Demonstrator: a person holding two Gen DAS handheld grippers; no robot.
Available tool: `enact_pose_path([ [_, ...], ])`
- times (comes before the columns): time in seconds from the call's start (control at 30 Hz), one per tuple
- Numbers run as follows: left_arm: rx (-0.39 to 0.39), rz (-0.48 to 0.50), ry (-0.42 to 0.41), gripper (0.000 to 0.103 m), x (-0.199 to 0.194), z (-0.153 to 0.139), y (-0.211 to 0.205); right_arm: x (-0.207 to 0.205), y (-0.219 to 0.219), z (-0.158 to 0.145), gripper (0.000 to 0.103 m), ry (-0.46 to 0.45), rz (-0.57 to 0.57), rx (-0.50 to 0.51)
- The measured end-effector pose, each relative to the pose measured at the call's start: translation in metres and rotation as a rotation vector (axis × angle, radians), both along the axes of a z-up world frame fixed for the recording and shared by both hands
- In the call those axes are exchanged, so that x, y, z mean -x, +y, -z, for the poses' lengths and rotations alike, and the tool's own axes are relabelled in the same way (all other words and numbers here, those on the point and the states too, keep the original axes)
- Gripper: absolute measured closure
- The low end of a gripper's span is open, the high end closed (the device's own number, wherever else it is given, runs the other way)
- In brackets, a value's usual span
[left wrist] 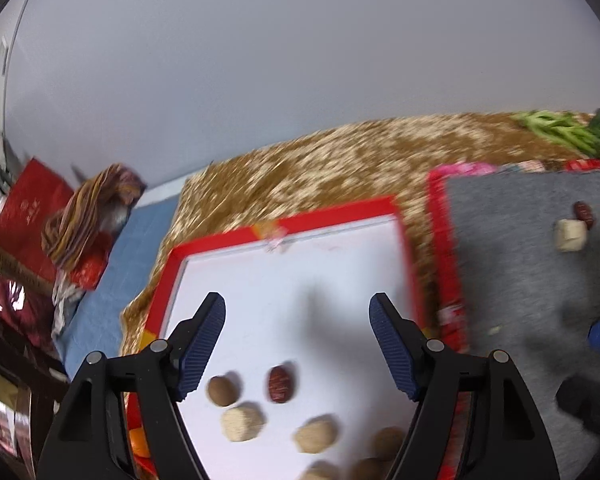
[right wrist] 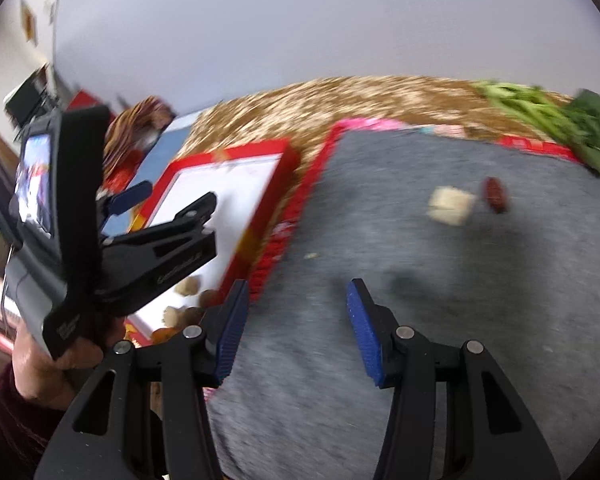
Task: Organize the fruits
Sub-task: 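Move both open tools back over the grey mat toward the last pieces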
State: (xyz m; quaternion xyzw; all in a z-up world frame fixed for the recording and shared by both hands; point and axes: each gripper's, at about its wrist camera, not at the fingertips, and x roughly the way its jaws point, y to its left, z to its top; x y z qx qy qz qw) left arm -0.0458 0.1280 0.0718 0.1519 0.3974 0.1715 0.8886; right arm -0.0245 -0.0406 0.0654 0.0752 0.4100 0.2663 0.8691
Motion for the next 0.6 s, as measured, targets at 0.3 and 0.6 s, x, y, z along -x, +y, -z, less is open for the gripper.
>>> enact_pose_path([
  [0.3, -0.045, 0.163, -0.073, 0.025, 0.011, 0.003, -0.077, 0.042, -0.105, -0.021, 0.051, -0.024, 0.262, -0.066],
  [0.6, -0.086, 0.265, -0.082, 0.025, 0.036, -0.001, -0.131, 0.059, -0.188, -0.037, 0.050, -0.008, 0.453, -0.099],
])
